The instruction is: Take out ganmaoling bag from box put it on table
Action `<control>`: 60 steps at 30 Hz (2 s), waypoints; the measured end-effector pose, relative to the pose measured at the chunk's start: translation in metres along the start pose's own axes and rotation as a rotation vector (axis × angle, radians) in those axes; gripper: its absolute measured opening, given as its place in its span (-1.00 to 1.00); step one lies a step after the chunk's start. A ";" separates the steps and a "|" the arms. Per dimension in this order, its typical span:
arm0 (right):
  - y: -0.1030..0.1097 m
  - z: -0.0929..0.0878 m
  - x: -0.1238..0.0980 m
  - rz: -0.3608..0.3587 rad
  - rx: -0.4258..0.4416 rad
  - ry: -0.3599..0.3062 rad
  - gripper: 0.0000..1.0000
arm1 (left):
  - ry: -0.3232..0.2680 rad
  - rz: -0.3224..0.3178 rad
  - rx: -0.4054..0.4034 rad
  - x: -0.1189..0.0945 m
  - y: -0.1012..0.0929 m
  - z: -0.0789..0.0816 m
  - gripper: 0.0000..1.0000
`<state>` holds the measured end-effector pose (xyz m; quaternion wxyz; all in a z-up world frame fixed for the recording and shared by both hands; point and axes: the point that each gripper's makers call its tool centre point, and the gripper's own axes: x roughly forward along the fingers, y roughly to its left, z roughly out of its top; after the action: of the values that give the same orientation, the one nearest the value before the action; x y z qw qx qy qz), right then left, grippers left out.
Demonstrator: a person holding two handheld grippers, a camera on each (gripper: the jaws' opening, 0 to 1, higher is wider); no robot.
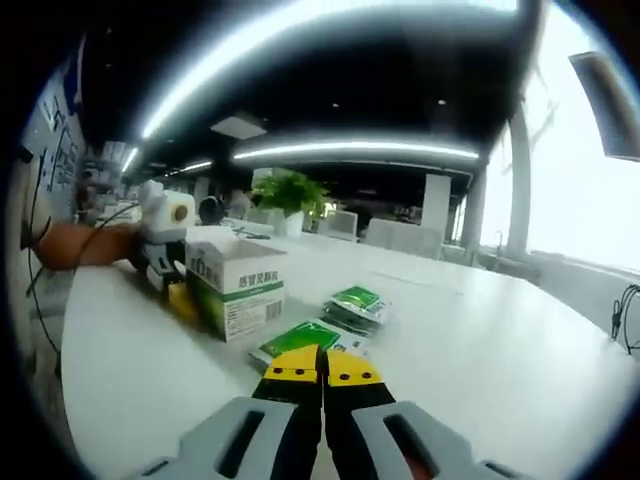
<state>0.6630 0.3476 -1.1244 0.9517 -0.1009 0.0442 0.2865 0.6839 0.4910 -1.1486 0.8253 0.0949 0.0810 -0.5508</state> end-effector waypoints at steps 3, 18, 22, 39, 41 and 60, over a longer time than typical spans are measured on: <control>0.000 0.000 0.000 0.000 -0.005 -0.002 -1.00 | 0.000 0.000 0.000 0.000 0.000 0.000 -0.01; -0.005 0.005 -0.002 -0.020 -0.012 -0.027 -1.00 | 0.000 0.001 0.001 0.000 0.000 0.000 -0.01; -0.007 0.006 -0.003 -0.025 0.018 -0.033 -1.00 | 0.000 0.001 0.001 0.000 0.000 0.000 -0.01; 0.005 0.020 0.002 -0.019 -0.029 -0.013 -1.00 | 0.000 0.001 0.001 0.000 0.000 0.000 -0.01; 0.004 0.021 0.003 -0.024 -0.048 0.010 -1.00 | 0.000 0.001 0.002 0.000 0.000 0.000 -0.01; 0.021 0.067 0.013 0.064 -0.070 0.017 -1.00 | 0.000 0.001 0.002 0.000 0.000 0.000 -0.01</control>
<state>0.6643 0.3861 -1.0648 0.9376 -0.1350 0.0452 0.3172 0.6834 0.4913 -1.1485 0.8255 0.0958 0.0802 -0.5504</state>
